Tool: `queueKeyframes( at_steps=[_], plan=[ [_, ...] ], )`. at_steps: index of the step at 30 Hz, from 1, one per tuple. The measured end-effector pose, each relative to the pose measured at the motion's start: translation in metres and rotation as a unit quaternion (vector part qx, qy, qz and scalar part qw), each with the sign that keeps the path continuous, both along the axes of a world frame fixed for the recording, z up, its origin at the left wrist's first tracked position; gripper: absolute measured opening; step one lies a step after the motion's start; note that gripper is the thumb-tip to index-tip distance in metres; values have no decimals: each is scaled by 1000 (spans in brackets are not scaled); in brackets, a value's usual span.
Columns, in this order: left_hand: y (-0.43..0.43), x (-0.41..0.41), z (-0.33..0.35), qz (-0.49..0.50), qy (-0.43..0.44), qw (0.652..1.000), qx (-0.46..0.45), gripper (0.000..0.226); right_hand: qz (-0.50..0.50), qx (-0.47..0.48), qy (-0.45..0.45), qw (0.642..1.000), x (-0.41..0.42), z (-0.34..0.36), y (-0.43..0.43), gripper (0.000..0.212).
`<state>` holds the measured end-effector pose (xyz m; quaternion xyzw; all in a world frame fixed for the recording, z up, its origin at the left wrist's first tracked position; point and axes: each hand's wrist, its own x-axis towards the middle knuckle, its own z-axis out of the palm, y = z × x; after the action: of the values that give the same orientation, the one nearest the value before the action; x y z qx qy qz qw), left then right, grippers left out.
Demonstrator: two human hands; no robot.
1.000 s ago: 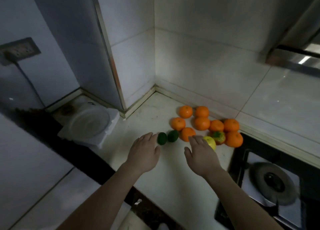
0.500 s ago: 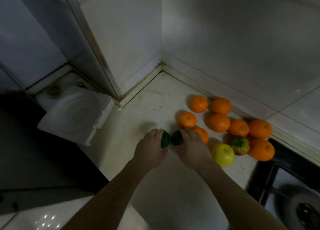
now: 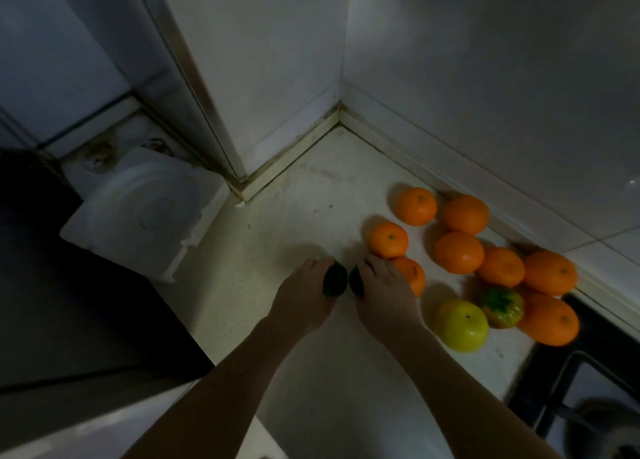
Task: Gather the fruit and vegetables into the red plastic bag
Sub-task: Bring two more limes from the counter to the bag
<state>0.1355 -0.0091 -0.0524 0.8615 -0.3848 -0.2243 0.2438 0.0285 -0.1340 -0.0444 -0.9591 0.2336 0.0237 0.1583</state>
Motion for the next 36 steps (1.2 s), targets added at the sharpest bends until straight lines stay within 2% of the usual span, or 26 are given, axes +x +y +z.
queueKeyframes(
  at_steps=[9,15,20,36],
  plan=[
    [10,1,12,34,-3,999,-30,42,-7,20,-72,997,-6,6,1,36],
    [22,-7,42,40,-19,998,-54,57,-23,30,-107,994,-23,34,11,51],
    [40,-22,72,22,-27,996,-81,58,-45,23,-124,991,-45,63,29,59],
    [162,-124,164,-88,-43,981,-167,59,-142,-70,-196,968,-187,163,180,63]
  ],
)
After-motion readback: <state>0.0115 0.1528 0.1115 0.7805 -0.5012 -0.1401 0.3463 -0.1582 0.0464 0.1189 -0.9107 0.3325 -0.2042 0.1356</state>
